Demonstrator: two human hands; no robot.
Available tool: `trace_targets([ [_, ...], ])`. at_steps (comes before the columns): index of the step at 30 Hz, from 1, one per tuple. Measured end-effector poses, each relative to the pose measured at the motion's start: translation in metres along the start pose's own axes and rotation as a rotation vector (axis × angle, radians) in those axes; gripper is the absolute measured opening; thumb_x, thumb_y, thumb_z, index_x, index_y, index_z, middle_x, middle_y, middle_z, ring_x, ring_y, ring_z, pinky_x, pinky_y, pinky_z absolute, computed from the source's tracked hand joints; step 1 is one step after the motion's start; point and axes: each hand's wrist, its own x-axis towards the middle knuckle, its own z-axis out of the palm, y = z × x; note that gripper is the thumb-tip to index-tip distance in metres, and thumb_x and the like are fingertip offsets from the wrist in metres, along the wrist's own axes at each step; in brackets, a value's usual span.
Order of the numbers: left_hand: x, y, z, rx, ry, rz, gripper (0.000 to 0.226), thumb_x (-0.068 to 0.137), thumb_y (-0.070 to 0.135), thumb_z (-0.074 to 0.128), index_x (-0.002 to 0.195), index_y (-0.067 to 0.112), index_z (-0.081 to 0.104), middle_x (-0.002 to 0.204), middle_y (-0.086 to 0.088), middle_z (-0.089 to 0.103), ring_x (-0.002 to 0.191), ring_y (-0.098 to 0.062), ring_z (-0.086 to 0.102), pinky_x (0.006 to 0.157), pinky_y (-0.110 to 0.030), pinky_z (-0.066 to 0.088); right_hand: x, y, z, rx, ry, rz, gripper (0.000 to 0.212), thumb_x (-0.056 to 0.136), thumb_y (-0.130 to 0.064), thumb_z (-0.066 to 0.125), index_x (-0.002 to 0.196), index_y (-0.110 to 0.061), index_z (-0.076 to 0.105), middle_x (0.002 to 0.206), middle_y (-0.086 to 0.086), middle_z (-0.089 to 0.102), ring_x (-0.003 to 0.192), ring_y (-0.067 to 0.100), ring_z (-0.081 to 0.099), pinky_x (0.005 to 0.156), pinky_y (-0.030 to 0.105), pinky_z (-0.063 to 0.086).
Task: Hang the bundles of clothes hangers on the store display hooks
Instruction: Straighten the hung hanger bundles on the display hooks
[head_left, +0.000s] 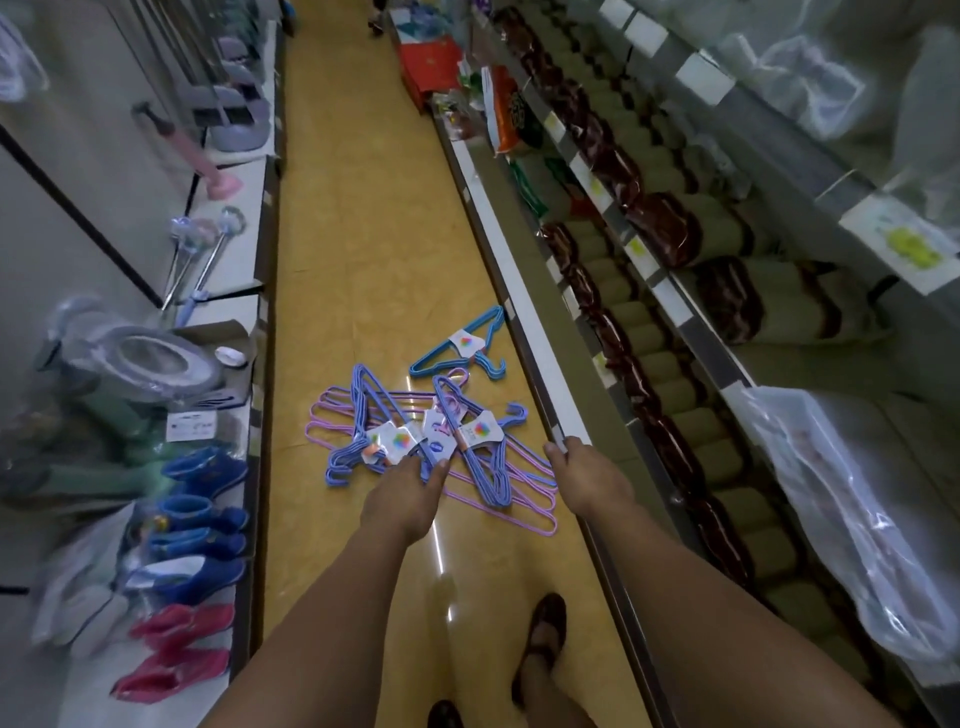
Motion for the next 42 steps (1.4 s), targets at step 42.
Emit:
trace_targets([
  [42,0.515,-0.169,0.400,-0.192,-0.147,-0.153,0.042,0.096,0.039,0.049,0.129,0.013,0.044,0.129,-0.011,0.057,0.117,-0.030,0.054,0.094,-0.040,0.045,0.537,0.114,0.412,-0.015,-0.286,0.039,0.050,0.100,-0.045,0.036,0.137,-0.013,0.042,0.137,0.010,0.050,0.123,0.028,0.049,0.100,0.038,0.042],
])
